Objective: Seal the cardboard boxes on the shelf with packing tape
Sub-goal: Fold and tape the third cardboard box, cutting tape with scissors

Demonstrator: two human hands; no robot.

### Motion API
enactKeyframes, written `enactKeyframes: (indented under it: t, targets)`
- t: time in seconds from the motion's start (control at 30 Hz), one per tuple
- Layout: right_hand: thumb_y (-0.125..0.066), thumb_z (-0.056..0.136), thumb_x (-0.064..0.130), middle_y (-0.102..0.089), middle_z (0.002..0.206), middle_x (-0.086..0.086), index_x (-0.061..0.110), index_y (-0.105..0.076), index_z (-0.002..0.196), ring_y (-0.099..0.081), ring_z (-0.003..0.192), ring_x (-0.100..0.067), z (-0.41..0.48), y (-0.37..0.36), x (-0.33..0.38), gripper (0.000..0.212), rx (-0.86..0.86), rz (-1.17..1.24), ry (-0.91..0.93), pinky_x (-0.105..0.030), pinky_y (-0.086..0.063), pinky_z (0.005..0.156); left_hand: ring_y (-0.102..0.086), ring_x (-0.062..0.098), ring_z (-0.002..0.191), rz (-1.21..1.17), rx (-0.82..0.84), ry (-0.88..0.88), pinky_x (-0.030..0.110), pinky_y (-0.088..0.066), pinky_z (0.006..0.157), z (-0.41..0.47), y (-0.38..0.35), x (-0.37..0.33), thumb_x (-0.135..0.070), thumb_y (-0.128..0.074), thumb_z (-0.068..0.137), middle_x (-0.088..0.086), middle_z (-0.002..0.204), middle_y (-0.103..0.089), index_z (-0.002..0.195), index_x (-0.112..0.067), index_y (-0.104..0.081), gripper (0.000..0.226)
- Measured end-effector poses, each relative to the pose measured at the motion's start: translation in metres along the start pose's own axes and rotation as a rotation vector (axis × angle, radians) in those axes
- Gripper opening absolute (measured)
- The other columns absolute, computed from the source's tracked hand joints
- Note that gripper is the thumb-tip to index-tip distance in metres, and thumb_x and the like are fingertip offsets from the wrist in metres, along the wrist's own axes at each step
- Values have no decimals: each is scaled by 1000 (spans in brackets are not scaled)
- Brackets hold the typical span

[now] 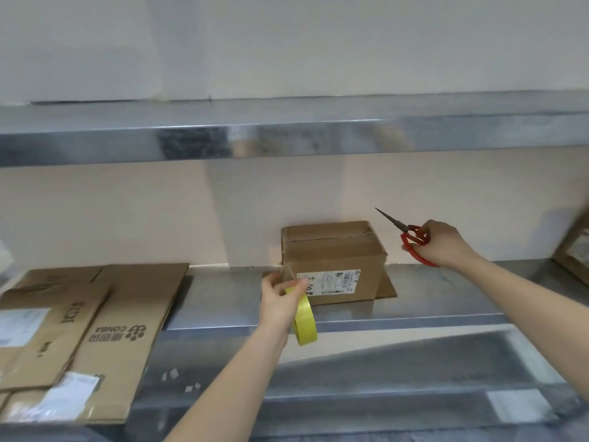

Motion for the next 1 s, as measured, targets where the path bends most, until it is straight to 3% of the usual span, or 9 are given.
enactKeyframes:
  t: [0.13, 0.27, 0.4, 0.5, 0.63, 0.8, 1.0]
  targets:
    - [-71, 80, 48, -59, 82, 1, 15, -56, 90, -53, 74, -16, -18, 34, 74, 37, 16, 66, 178, -21, -35, 56, -62, 17, 101, -5, -19, 11, 39, -46, 98, 0, 0, 0, -29, -81, 76, -11, 93, -67, 103, -19, -40, 50]
    - [-63, 80, 61, -57, 82, 9, 18, -54, 92, -52, 74, -7, -68, 11, 139, 46, 377, -90, 290, -21, -39, 62, -64, 17, 97, -16, 2, 19, 36, -47, 94, -2, -1, -3, -27, -83, 73, -10, 92, -67, 93, -24, -40, 48]
    - [-56, 77, 71, -66, 95, -5, 13, -62, 99, -61, 83, -21, -108, -25, 158, 63, 672, -485, 263, -29, -45, 66, -62, 15, 97, 22, 17, 43, 41, -48, 95, -5, 0, -4, -32, -84, 70, -15, 90, -66, 100, -22, -41, 54]
    - [-48, 81, 66, -65, 96, -10, 10, -64, 101, -59, 73, -21, -113, -35, 167, 61, 717, -594, 197, -26, -44, 58, -62, 15, 98, 28, 44, 67, 44, -49, 94, -6, -2, -3, -37, -85, 67, -16, 92, -65, 105, -22, -40, 61]
    - [-47, 86, 60, -52, 66, -4, 13, -49, 65, -48, 54, -19, -109, -37, 188, 52, 725, -649, 176, -23, -37, 53, -61, 13, 96, -7, 75, 85, 40, -50, 91, -7, -4, -2, -32, -86, 67, -14, 95, -65, 108, -21, -39, 64]
    - [-52, 83, 64, -45, 63, -3, 14, -44, 64, -40, 48, -20, -108, -52, 197, 55, 810, -592, 115, -21, -35, 49, -62, 13, 96, -64, 103, 111, 33, -49, 89, -6, -5, -2, -29, -86, 69, -8, 99, -65, 106, -20, -39, 61]
    - [-51, 87, 58, -44, 61, -4, 13, -42, 62, -39, 48, -21, -107, -69, 206, 52, 809, -599, 157, -24, -36, 51, -54, 9, 77, -106, 77, 146, 23, -41, 64, -15, 1, 4, -25, -79, 77, 1, 96, -63, 91, -21, -40, 42]
Point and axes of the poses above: each hand's wrist, its own z-axis towards the middle knuckle, its own y-axis out of the back of the hand, x = y × z, the point moved 10 cm from there along z, towards the middle knuckle
